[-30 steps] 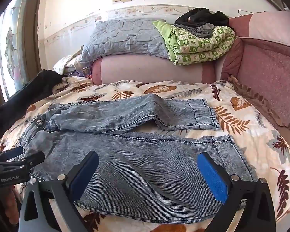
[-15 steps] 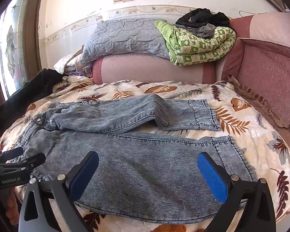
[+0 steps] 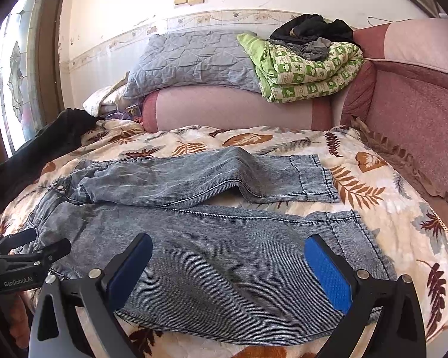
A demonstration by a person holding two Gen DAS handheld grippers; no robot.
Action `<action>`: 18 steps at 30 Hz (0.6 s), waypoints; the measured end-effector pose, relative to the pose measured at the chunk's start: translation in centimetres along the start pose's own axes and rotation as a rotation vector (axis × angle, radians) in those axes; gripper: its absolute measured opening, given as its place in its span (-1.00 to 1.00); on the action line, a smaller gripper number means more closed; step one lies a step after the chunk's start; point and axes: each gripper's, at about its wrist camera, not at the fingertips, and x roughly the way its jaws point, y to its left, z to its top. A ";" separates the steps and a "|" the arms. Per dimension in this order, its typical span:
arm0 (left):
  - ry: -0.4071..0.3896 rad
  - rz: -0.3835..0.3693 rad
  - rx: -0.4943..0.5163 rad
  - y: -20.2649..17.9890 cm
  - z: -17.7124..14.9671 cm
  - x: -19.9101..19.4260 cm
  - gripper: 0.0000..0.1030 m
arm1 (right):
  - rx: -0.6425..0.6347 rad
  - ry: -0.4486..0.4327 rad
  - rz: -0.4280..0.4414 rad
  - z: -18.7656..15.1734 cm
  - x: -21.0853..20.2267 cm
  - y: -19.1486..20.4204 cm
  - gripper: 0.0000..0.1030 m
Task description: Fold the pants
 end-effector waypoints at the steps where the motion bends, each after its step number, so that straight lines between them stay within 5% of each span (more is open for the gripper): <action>1: 0.000 0.001 0.001 0.0 0.0 0.0 1.00 | -0.001 0.000 0.000 0.0 0.0 0.0 1.00; 12: 0.009 -0.020 -0.012 0.1 0.1 0.0 1.00 | 0.000 -0.003 0.000 0.0 -0.2 0.0 1.00; 18: 0.018 -0.083 -0.104 2.4 2.6 -0.6 1.00 | 0.003 -0.002 -0.004 -0.1 -0.3 -0.4 1.00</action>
